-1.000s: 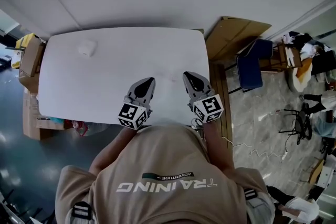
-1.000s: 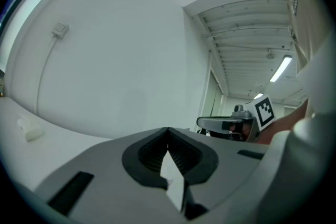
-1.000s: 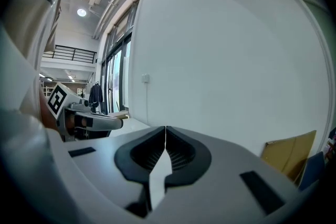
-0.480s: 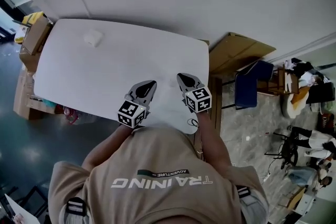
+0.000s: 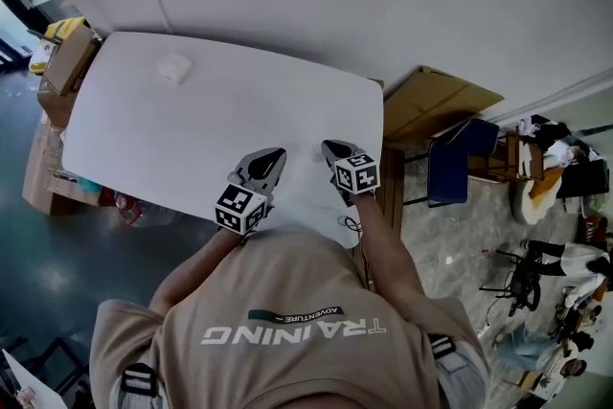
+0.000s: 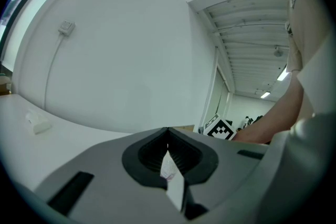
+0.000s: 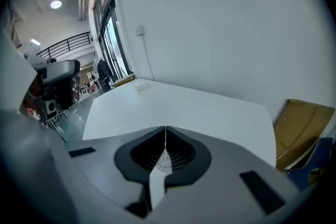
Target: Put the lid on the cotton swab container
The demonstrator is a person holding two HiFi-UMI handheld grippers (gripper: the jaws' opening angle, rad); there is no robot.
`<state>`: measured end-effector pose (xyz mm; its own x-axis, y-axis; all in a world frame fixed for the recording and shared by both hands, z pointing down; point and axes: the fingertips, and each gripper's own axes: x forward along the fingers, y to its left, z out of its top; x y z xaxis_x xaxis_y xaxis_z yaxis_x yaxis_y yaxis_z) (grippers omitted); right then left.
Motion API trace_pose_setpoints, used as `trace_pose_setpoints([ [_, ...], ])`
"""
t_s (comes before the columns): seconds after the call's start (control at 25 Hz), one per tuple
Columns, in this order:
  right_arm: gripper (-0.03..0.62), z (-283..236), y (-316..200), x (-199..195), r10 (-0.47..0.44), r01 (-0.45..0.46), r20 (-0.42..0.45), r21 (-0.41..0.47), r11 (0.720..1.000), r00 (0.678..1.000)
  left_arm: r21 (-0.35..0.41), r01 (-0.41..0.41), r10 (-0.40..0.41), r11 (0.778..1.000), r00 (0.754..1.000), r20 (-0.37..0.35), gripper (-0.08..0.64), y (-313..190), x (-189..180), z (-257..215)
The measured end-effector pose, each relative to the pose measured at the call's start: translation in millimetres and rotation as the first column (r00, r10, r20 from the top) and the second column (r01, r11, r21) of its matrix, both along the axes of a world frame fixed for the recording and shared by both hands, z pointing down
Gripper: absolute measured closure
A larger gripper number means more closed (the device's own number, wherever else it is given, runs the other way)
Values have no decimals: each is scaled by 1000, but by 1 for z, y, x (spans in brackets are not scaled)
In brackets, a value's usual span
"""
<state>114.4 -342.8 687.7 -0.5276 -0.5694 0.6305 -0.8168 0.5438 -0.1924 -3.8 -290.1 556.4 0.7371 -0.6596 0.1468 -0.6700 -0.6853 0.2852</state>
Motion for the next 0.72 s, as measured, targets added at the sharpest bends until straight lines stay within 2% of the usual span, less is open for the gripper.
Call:
trace_pose_setpoints([
  [0.72,574,25,10,-5,-34,30,-51,-74,997,998,13,17,-17,1000,1000,11,548,0,-7,-4],
])
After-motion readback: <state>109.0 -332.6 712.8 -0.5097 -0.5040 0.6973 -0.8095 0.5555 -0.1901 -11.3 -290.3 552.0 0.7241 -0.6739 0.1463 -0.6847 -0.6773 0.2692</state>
